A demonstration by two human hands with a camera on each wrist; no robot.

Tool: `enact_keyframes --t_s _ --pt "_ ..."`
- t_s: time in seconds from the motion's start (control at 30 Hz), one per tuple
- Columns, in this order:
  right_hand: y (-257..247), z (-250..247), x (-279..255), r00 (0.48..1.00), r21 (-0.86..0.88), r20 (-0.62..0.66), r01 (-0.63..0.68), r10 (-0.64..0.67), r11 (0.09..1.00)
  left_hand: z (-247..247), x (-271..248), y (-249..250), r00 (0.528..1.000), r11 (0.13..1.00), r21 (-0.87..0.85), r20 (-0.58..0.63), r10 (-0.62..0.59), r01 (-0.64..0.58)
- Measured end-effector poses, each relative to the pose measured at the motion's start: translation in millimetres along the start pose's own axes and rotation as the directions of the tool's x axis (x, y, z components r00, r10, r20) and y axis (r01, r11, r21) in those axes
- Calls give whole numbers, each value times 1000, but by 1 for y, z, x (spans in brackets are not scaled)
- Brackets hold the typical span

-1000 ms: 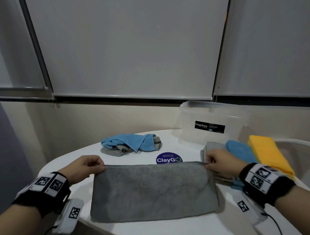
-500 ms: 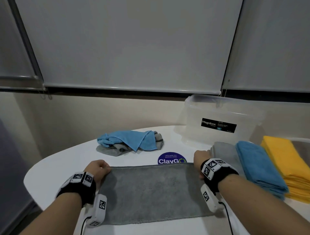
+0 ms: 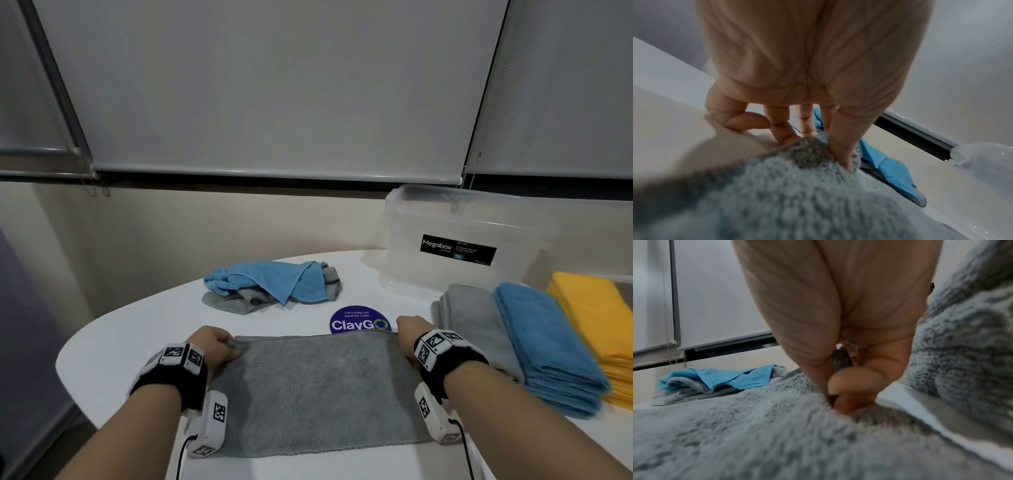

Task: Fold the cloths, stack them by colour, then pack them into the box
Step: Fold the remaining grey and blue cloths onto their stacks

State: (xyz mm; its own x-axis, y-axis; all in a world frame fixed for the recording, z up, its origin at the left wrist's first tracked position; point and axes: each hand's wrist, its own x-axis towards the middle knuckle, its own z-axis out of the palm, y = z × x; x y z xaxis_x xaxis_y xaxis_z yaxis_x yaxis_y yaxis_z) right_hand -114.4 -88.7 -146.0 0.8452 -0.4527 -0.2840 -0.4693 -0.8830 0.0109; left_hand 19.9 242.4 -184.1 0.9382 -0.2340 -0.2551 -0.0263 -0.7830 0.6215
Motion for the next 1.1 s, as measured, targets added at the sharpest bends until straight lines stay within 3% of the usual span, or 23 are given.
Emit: enact_keyframes --t_s 0.17,0.37,0.47,0.57,0.67,0.8,0.9,1.1 --pt "5 4 -3 998 66 -68 -8 12 998 4 -2 6 996 991 121 80 50 -59" --pt "9 6 -13 994 114 -104 -32 45 993 3 -8 13 994 991 104 81 76 -84" --pt "13 -5 -23 989 164 -143 -16 39 986 -6 -13 11 998 996 -67 21 59 -57" --pt "23 -21 -29 986 273 -165 35 10 961 -22 -25 6 999 942 -336 -40 -3 -10" --pt "40 -41 -39 982 480 -188 95 -3 872 -44 -44 8 998 853 -519 -27 54 -60" --pt "59 -70 -68 971 783 -224 230 -84 578 -74 -68 17 979 765 -611 -129 156 -203" --pt "69 -86 -89 939 827 -311 342 -145 446 -91 -83 28 955 702 -647 -212 210 -298" --pt "81 -106 -118 849 783 -493 529 -193 326 -115 -107 50 922 570 -725 -290 256 -386"
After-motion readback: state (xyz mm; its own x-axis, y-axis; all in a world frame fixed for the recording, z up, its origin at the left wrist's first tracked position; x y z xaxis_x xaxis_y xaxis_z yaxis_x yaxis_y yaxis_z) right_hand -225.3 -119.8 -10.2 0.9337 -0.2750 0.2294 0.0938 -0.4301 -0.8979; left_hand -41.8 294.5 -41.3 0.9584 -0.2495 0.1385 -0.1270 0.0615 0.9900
